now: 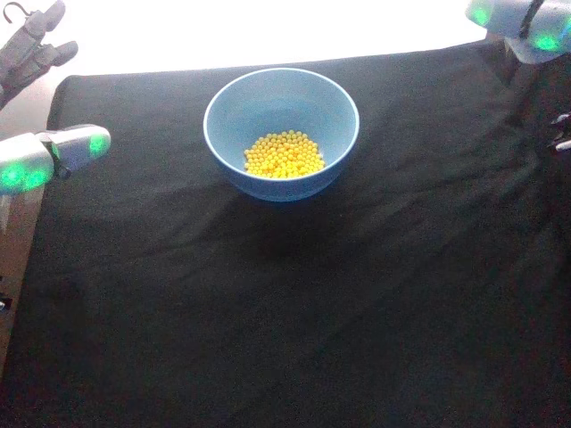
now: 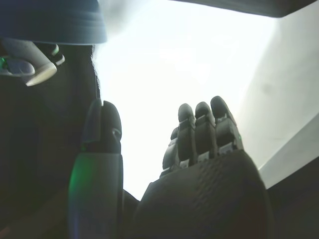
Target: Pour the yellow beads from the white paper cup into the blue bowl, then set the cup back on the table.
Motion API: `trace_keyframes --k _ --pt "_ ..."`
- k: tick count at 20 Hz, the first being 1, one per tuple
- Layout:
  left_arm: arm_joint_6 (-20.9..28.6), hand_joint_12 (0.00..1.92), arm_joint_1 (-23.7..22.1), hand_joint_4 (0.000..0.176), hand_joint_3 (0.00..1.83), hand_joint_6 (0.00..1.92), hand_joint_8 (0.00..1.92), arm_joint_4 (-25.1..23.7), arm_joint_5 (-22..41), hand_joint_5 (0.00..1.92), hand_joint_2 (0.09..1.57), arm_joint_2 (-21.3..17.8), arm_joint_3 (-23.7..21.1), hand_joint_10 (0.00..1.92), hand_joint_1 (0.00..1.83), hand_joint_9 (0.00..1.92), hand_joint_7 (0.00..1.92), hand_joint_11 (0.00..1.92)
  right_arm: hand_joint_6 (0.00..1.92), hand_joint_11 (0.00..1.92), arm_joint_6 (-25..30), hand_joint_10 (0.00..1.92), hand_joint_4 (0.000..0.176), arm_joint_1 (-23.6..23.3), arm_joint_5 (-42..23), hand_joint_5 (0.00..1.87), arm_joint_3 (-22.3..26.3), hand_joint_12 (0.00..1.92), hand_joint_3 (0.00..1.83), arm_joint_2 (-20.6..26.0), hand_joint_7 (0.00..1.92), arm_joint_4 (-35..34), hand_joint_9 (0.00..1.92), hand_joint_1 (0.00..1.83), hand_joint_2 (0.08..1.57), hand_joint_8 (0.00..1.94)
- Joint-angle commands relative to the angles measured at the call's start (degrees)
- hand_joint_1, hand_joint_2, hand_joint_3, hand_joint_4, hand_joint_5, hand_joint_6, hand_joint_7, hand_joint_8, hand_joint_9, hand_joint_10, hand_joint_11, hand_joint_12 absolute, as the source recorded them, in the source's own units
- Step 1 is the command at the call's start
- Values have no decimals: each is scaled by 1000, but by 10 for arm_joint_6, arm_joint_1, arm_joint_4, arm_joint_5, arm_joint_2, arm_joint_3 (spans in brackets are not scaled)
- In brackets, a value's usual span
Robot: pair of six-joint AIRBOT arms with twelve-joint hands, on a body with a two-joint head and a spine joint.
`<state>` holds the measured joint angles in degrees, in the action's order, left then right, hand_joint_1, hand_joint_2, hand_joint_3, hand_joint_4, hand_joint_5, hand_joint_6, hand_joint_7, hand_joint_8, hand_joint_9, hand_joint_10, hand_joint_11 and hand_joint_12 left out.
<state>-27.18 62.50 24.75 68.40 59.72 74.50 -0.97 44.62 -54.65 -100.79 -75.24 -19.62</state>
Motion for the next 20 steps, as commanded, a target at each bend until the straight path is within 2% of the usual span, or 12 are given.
trace_keyframes --k 1,2,3,8,9,10,11,12,13,16,17,20 --pt "6 277 -2 95 1 0 1 5 76 15 1043 -3 1 7 985 163 320 0 0 1078 8 4 0 -1 -95 1075 -2 111 0 -1 1227 -25 1241 738 1281 11" --pt "6 273 -1 96 0 0 0 5 77 12 1040 -3 1 6 968 164 315 0 904 1098 8 22 0 2 -96 914 -2 106 0 -4 1223 -27 1243 1015 1210 25" --pt "6 290 -1 99 0 0 2 5 77 11 1038 -3 1 5 974 169 323 0 1213 1112 8 17 0 2 -96 805 -2 109 0 -5 1213 -27 1245 1024 1223 15" --pt "7 232 -2 127 1 1 1 5 78 17 1045 -2 1 4 987 172 327 0 1118 1193 8 25 0 3 -82 882 -6 140 0 -17 1267 -9 1325 1128 1163 13" --pt "7 245 -2 134 0 1 1 5 79 20 1043 -2 1 2 982 168 328 0 981 1195 8 10 0 3 -75 959 -8 160 0 -20 1103 -3 1352 1236 1109 691" --pt "7 247 -2 128 1 0 0 5 79 7 1044 -1 1 0 980 160 322 0 1016 1194 8 8 0 3 -68 946 -11 181 2 -24 1091 2 1328 1169 1120 386" --pt "7 223 -1 130 0 1 0 5 79 4 1040 -1 1 2 971 150 321 0 440 1184 8 2 0 3 -63 787 -13 251 8 -28 1088 5 1276 1342 1065 831" --pt "7 223 -1 130 0 1 0 5 79 4 1040 -1 1 2 971 150 321 0 440 1184 8 2 0 3 -60 787 -15 251 8 -31 1088 7 1276 1342 1065 831" --pt "7 271 -1 126 0 0 1 5 79 4 1034 0 1 2 952 159 330 0 947 1099 9 3 0 4 -57 945 -16 451 2 -33 1142 8 1290 1248 1082 785" --pt "7 291 -1 123 1 1 0 5 79 13 1042 0 1 2 968 156 332 0 975 906 9 3 0 6 -48 933 -19 712 1 -36 1092 15 1248 1234 1099 890" --pt "7 291 -1 110 0 0 0 5 79 7 1041 0 1 4 953 158 326 0 1011 791 9 1 12 7 -46 940 -20 833 0 -37 1062 16 1213 1220 1107 894" --pt "7 309 -1 118 0 2 2 5 80 17 1039 0 1 4 961 165 332 0 882 722 11 11 0 8 -42 1033 -23 861 1 -40 1096 18 1168 1155 1086 203"
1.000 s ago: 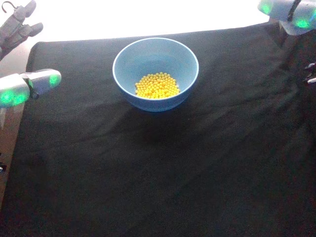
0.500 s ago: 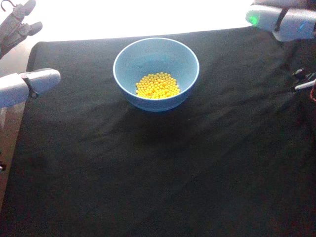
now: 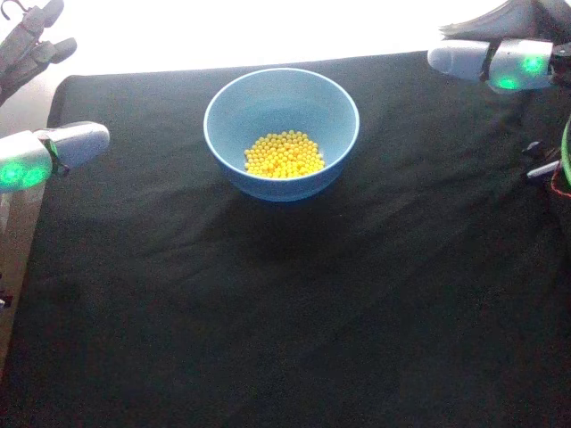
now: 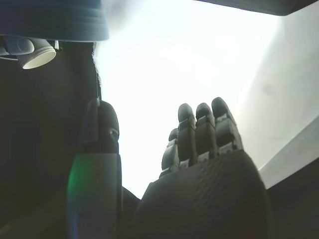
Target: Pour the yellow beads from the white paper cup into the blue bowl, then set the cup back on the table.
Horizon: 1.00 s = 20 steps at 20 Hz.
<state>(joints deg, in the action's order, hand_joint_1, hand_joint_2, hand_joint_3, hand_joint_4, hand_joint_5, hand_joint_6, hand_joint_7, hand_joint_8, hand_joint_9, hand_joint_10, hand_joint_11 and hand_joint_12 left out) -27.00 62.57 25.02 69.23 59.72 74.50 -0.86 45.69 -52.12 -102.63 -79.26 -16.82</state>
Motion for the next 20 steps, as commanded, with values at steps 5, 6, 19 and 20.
trace_keyframes --k 5,6,19,20 --pt "6 361 -2 100 1 0 1 2 71 5 1050 0 1 5 954 185 325 0 144 538 12 5 0 -2 -63 1010 -7 791 0 -1 1044 -8 973 961 954 4" --pt "6 386 -2 109 0 2 2 2 71 13 1044 0 1 5 952 190 331 0 50 528 12 1 0 -2 -63 1006 -7 799 0 -1 1010 -8 950 945 927 0" --pt "6 321 -2 127 0 1 2 1 70 17 1048 0 1 0 981 178 334 0 6 377 14 8 0 0 -62 828 -7 898 0 -1 895 -6 823 708 818 6" --pt "6 352 -2 116 1 0 1 1 71 10 1053 0 1 2 970 188 332 0 0 410 14 6 0 0 -62 707 -7 874 0 -1 876 -6 829 644 770 2"
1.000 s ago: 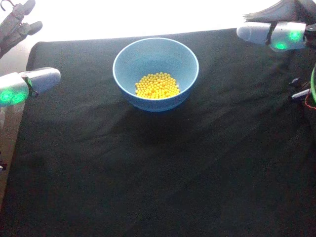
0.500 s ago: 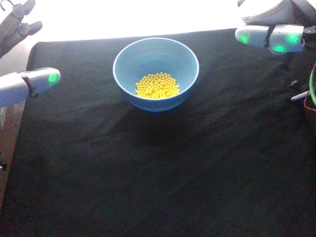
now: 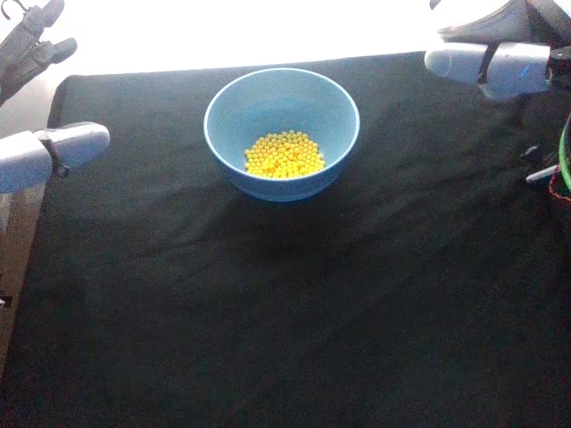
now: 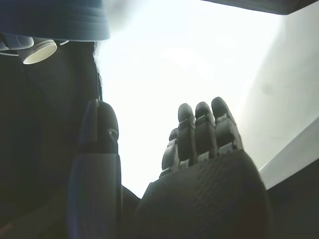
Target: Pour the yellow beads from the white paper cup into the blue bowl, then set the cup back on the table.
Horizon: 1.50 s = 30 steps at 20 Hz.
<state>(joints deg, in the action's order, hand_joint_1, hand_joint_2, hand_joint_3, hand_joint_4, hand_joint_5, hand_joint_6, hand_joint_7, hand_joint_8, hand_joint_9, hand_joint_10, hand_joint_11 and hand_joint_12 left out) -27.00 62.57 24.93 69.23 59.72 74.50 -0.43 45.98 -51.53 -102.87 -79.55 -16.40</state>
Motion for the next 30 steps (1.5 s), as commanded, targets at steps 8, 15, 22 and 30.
trace_keyframes --k 8,15,22,30 --pt "7 370 -2 116 2 1 0 2 72 9 1066 0 1 0 984 192 319 0 0 457 9 0 0 -1 -68 489 -5 781 5 0 858 -8 793 191 958 0" --pt "7 356 -1 127 2 1 3 2 73 22 1062 0 1 3 994 209 350 0 15 430 9 3 0 3 -68 590 -5 929 0 0 865 -9 849 565 842 0" --pt "7 341 -1 149 0 1 1 2 75 21 1051 2 1 0 956 199 336 0 0 71 9 0 158 20 -67 245 -14 1005 0 -3 469 -12 438 495 739 0" --pt "7 278 0 130 1 0 1 3 76 10 1066 3 2 0 993 165 311 0 0 0 9 3 176 47 -67 127 -17 509 2 -9 269 -32 170 372 754 3"
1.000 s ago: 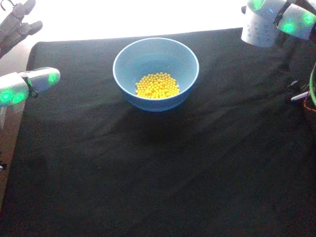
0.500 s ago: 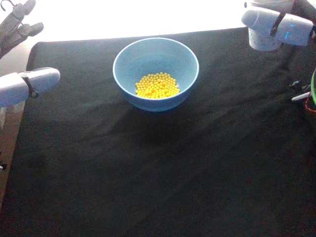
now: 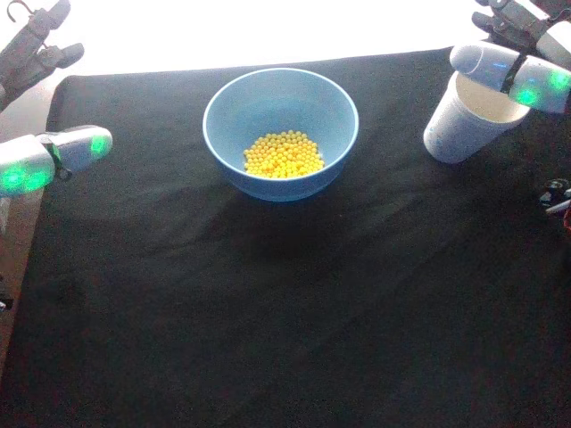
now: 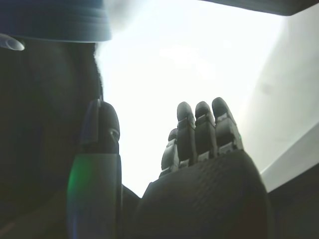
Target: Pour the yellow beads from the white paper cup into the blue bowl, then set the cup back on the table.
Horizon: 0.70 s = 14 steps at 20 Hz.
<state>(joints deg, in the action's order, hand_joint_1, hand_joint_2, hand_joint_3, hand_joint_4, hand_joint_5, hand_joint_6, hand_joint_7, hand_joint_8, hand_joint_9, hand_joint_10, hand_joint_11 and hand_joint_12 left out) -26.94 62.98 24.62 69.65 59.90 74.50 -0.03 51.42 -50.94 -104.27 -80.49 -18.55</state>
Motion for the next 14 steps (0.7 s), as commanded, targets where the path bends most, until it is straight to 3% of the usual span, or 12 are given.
trace_keyframes --k 1,4,6,8,11,13,14 --pt "7 272 -4 130 1 0 2 6 72 9 1065 1 2 0 993 163 312 0 1 0 5 1 176 -7 -73 130 -3 513 0 0 270 -11 166 361 740 2" --pt "7 245 -4 120 0 1 4 6 70 2 1058 1 3 6 966 183 327 0 3 0 6 3 176 -7 -73 88 -4 727 1 1 227 -11 161 348 736 3" --pt "7 266 -4 135 0 2 2 6 70 9 1051 1 3 5 939 193 332 0 0 0 12 5 176 -7 -73 90 -4 736 1 1 237 -6 182 352 750 2" --pt "7 316 -4 134 0 0 1 6 71 10 1052 1 3 4 941 204 329 0 4 0 17 10 176 -7 -73 99 -3 741 0 3 261 2 198 386 751 10" --pt "9 359 -6 118 0 0 0 3 70 0 1053 -2 5 0 946 187 324 0 1 0 17 3 176 -8 -73 115 9 715 0 26 271 16 177 442 709 2" --pt "9 223 -9 89 2 0 3 3 72 0 1064 -5 5 2 935 150 294 0 0 0 17 1 176 -8 -73 106 19 661 0 47 290 25 155 444 685 2" --pt "9 235 -10 90 1 0 3 3 74 0 1064 -7 4 4 873 158 301 0 1 0 17 7 176 -8 -73 115 24 818 0 57 306 30 186 413 681 2"
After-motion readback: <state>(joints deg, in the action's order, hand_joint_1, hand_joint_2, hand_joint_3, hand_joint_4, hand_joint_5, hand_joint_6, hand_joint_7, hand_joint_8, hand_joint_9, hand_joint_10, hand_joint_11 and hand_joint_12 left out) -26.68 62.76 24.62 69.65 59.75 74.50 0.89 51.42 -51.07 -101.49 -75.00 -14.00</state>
